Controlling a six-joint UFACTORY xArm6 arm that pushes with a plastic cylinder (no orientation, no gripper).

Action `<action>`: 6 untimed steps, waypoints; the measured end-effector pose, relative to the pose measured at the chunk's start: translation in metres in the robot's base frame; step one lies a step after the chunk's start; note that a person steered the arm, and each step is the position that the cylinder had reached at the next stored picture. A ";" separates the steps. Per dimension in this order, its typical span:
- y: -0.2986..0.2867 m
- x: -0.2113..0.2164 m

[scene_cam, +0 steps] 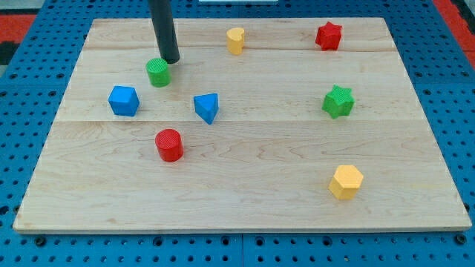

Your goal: Push yellow heart diagonally above blue triangle

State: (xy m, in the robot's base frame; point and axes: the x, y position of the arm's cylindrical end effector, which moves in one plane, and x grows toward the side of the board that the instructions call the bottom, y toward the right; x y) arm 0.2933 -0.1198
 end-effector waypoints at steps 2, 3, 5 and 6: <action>0.087 -0.063; 0.160 -0.062; 0.184 -0.038; 0.176 -0.085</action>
State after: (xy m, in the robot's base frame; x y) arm 0.2085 0.0558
